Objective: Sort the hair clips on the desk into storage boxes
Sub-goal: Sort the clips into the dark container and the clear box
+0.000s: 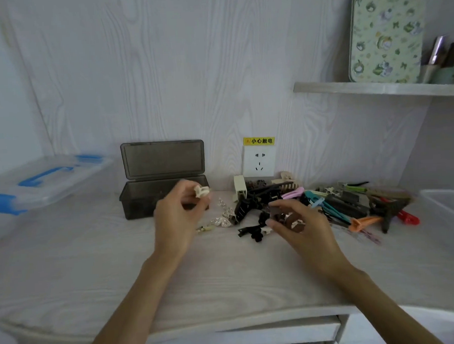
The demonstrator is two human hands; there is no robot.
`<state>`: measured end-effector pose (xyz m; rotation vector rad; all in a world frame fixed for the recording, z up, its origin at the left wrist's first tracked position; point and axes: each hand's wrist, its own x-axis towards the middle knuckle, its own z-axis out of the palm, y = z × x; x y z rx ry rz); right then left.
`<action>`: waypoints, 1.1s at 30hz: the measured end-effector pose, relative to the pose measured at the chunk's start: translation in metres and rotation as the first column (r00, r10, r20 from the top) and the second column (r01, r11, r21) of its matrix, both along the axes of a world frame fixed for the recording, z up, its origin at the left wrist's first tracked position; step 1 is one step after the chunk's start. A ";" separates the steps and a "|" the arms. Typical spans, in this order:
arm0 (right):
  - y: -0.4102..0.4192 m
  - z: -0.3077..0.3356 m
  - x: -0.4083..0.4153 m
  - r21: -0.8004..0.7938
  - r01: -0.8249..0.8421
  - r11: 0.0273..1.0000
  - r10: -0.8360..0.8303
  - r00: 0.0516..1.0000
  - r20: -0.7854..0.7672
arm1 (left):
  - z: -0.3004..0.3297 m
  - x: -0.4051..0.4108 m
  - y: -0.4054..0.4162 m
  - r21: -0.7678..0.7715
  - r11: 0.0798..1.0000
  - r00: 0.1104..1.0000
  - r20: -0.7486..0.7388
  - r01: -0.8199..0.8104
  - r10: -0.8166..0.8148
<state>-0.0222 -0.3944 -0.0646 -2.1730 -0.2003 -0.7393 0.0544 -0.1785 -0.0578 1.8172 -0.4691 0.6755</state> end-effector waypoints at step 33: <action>-0.052 0.010 0.060 -0.162 -0.129 0.978 0.108 0.985 -0.134 | -0.001 -0.004 -0.052 0.779 0.603 0.946 0.038 0.174 -0.322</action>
